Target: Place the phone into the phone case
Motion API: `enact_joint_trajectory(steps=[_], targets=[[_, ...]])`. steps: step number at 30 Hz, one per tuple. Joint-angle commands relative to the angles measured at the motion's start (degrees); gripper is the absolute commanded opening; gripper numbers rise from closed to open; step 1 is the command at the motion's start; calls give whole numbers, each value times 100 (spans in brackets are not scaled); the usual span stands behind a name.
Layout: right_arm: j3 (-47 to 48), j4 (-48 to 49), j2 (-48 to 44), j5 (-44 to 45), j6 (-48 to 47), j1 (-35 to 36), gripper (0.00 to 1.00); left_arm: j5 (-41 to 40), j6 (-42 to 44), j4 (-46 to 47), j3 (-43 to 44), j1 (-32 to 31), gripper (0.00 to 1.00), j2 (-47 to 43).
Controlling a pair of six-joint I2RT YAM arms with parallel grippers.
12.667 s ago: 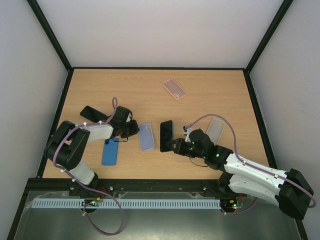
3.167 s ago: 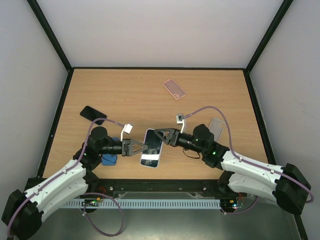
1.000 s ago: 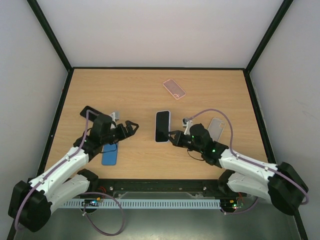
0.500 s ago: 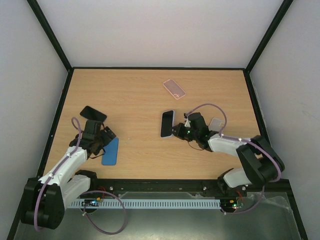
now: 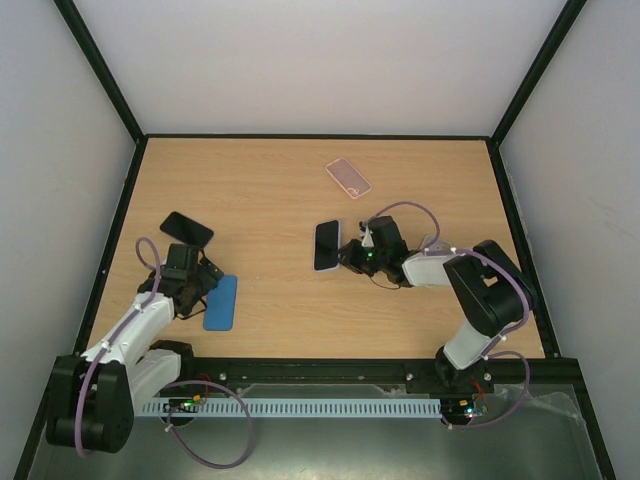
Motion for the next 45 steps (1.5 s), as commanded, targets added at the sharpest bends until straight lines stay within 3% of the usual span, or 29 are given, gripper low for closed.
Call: enact_joint_trajectory(steps=[1,8,16,22,28,34,45], targets=[[185,-225,160,211,-98,-5,18,39,-1,-43,-73,27,99,288],[460,-1395,-179,978,-45,-5,43,671,131,386,-331,18,99,507],[515,-2561,-1045,1740,-6,-5,49,1214,88,687,-565,-14,99,610],[699,-3789,-1762,3528,-214,-8,49,1167,18,962,-754,-191,99,739],[822,-4646,-1824,5390,-253,-111,48,1325,-120,913,-737,-356,99,825],[618,-4402,-1473,5465,-265,-618,46,1561,-289,775,-791,-599,99,689],[455,-4020,-781,5535,-205,-752,42,1495,-854,396,-1143,-791,99,-221]])
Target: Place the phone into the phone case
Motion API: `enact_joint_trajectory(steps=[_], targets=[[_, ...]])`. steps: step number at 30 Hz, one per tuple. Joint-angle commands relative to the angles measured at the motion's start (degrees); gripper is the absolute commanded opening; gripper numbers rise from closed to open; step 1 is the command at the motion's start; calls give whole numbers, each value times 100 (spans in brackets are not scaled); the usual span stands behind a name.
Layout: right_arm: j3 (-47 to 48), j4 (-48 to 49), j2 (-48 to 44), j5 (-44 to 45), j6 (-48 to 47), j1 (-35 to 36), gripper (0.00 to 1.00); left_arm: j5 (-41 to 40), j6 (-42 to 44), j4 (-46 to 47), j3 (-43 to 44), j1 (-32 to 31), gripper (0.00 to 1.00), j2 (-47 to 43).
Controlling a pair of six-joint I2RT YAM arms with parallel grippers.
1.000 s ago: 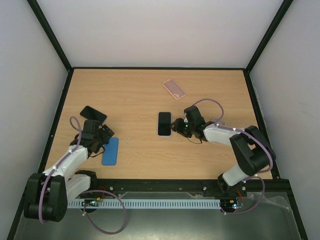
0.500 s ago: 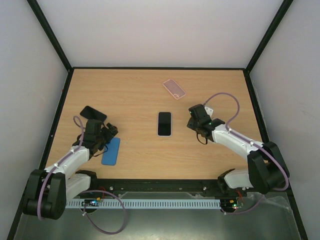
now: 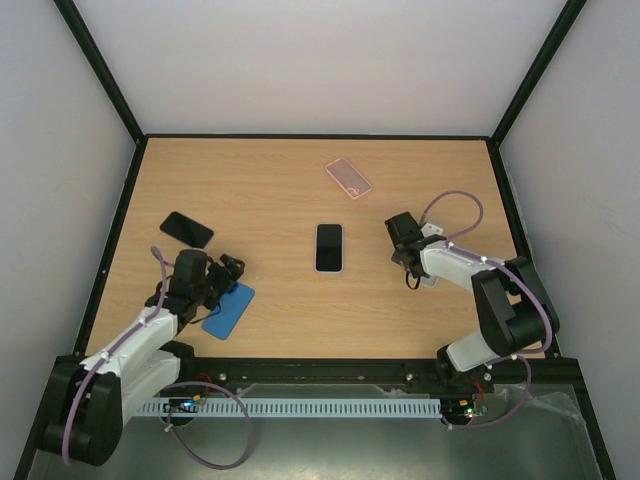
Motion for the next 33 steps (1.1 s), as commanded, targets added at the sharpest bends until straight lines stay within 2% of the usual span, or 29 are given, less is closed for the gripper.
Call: enact_joint_trajectory(steps=[1,7,13,17,25,30,33], targets=[[-196,170,133,298,81,-20,42,-12,-318,-1571,-367,-45,99,-76],[-349,384,346,-31,61,-20,36,-700,-401,-2291,-55,-48,99,-310],[-479,438,291,-255,-118,-20,22,-1105,-564,-2928,116,-52,99,-412],[-611,470,127,-530,-227,-20,14,-728,-561,-3166,19,-137,99,-600],[-929,629,-551,-1615,-457,-11,4,-389,-1110,-3375,-219,-763,99,-1297],[-1318,1114,-1257,-2819,-535,36,2,-273,-1730,-3192,-379,-1374,99,-1552],[-1433,1045,-1486,-3062,-436,179,2,-116,-2022,-2723,-524,-1685,99,-1493]])
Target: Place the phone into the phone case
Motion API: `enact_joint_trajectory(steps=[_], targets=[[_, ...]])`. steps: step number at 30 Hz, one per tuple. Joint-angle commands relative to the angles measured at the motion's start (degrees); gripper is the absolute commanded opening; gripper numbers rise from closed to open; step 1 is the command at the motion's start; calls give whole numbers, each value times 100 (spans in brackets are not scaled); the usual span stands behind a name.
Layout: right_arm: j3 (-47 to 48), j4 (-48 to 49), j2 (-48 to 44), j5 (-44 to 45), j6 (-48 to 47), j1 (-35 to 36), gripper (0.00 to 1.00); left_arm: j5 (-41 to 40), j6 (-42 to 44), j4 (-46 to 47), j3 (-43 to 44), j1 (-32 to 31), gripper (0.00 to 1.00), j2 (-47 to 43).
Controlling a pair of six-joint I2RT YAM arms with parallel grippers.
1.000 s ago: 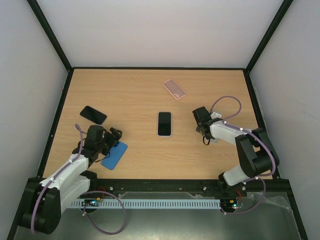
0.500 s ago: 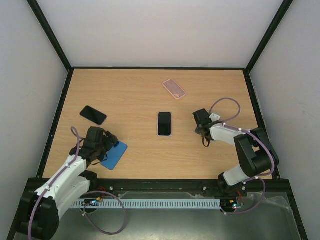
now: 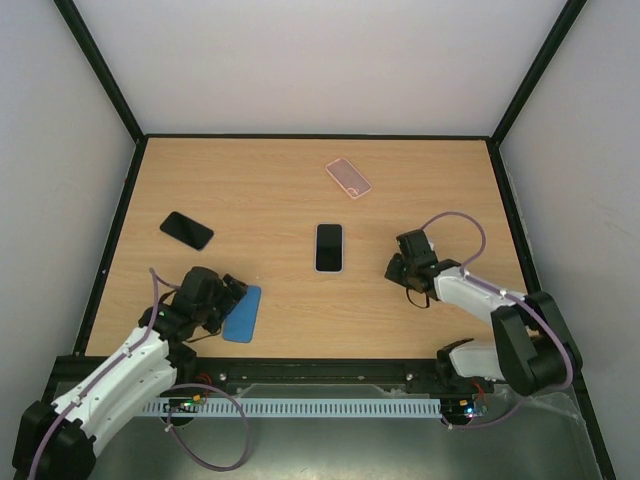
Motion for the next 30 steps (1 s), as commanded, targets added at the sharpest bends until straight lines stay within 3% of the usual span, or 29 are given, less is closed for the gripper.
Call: enact_joint_trajectory(steps=[1,11,15,24,28,30], targets=[[-189,17,-362,-808,32,227,2,529,-770,-356,-540,-461,99,220],[-392,-83,-628,-751,744,1713,2,-158,-1396,66,25,-1815,99,1292],[-530,302,-520,-873,1101,2378,2,-631,-1484,-68,356,-2274,99,1830],[-238,1118,355,-1107,1518,3489,4,-1235,-840,-350,1006,-2373,98,2905],[42,1017,699,-928,1501,3708,10,-1377,-590,-521,1290,-2377,98,3314],[19,993,685,-753,1538,3714,19,-1425,-516,-590,1397,-2375,97,3468]])
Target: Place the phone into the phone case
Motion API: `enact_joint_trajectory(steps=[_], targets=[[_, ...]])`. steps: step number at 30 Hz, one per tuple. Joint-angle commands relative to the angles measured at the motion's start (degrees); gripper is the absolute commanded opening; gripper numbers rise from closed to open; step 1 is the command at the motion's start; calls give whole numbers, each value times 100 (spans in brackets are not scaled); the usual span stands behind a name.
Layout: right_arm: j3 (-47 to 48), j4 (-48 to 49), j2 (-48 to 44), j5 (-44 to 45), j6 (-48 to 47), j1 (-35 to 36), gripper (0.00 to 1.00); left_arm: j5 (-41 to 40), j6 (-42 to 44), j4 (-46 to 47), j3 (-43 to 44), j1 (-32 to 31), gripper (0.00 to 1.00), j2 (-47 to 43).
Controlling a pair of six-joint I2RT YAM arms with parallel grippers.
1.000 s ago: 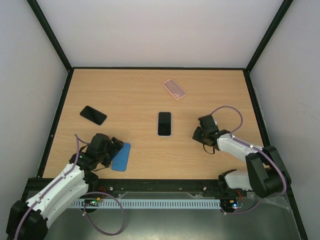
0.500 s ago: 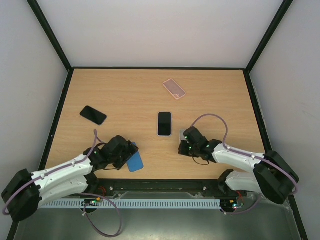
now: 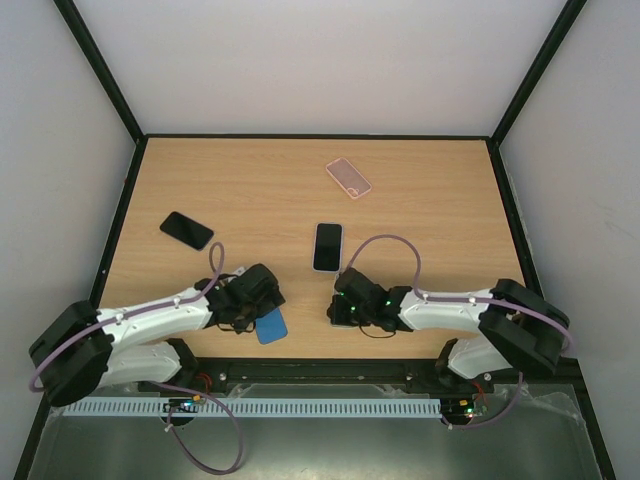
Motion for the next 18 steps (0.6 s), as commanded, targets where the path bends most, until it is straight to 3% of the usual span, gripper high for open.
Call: enact_joint_trajectory(steps=[1,4,7,18], targets=[[37,-34,80,186,125,128,25,-368,403,-819,-23,4,97,513],[10,-129,-224,380,127,126,38,-368,581,-847,141,9,96,735],[-20,-318,-652,698,85,126,46,-377,750,-876,297,14,95,938],[-412,-544,-2078,1657,178,126,48,-329,1048,-1022,547,17,91,1622]])
